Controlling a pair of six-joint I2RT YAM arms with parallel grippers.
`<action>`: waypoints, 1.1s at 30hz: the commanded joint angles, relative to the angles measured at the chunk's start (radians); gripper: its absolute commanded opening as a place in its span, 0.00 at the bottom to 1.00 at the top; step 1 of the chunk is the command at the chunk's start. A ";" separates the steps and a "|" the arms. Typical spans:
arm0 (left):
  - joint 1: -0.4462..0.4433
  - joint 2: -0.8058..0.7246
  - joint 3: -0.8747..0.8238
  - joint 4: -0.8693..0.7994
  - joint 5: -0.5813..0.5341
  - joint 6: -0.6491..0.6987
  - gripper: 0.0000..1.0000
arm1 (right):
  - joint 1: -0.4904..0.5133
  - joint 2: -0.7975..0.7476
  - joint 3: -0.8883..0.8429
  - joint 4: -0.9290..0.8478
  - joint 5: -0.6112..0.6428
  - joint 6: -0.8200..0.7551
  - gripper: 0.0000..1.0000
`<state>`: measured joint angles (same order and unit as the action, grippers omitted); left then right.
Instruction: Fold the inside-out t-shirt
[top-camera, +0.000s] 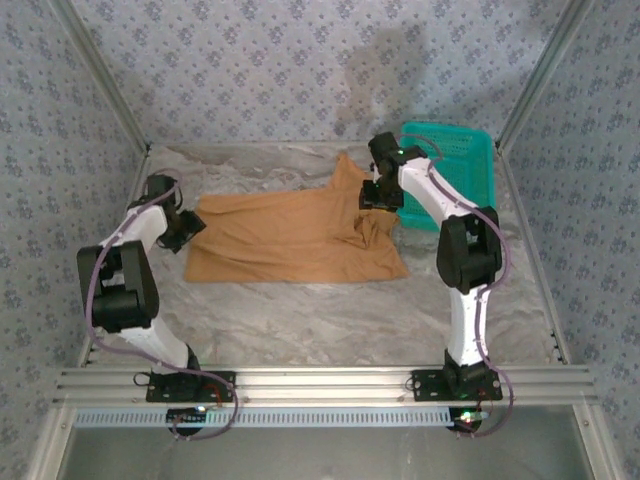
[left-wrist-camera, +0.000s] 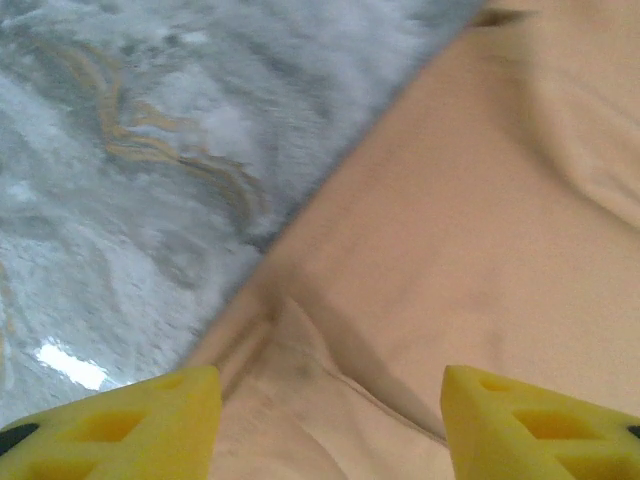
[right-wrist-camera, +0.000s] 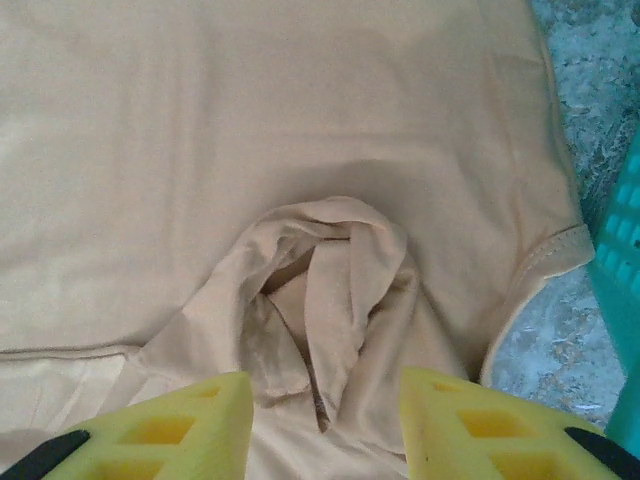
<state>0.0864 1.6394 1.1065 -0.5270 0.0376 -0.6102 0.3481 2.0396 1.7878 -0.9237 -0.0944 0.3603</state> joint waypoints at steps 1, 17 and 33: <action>-0.123 -0.189 -0.107 0.046 0.018 -0.026 0.63 | 0.030 -0.151 -0.159 0.009 -0.050 0.045 0.41; 0.101 -0.099 -0.399 0.207 0.269 -0.048 0.67 | 0.049 -0.302 -0.809 0.269 -0.057 0.165 0.16; -0.026 -0.351 -0.341 0.052 0.167 0.003 0.66 | 0.217 -0.563 -0.742 0.220 0.070 0.156 0.27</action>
<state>0.1154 1.3457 0.7025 -0.4053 0.2783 -0.6319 0.5446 1.5013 0.9649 -0.7345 -0.0666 0.5301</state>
